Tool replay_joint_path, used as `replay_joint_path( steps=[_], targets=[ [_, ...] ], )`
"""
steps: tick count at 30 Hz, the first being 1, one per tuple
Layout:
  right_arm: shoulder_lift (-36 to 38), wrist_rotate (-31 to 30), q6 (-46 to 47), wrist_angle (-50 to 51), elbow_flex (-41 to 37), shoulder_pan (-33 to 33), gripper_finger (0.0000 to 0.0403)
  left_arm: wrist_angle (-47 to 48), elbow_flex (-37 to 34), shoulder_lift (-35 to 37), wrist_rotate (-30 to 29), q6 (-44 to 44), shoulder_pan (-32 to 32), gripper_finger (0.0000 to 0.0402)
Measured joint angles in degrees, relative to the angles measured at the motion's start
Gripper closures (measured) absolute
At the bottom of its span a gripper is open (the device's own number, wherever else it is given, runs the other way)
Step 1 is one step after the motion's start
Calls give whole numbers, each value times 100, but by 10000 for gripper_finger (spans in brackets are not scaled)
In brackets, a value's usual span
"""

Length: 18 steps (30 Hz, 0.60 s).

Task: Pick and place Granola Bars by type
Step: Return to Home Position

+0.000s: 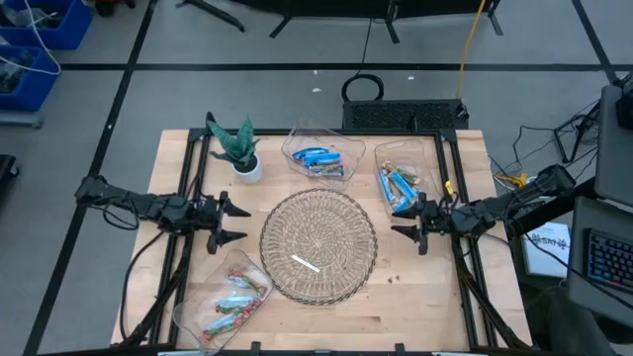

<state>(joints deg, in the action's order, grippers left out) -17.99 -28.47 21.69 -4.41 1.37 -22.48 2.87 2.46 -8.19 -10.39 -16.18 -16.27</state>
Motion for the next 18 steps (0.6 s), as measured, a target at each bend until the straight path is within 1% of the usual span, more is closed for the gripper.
replay_joint_path(
  steps=[5, 8, 11, 18],
  targets=[
    [-9, -1, -592, -519, 0, 0, 214, -174, -15, 0, -19, -305, 22, 82],
    [-9, 0, -600, -646, 0, 0, 215, -291, -15, 0, -20, -307, 22, 78],
    [-7, 0, -584, -736, 0, 0, 212, -213, -15, -2, -20, -307, 22, 76],
    [-9, 0, -588, -742, 0, 0, 214, -255, -15, 0, -17, -309, 18, 86]
  ],
)
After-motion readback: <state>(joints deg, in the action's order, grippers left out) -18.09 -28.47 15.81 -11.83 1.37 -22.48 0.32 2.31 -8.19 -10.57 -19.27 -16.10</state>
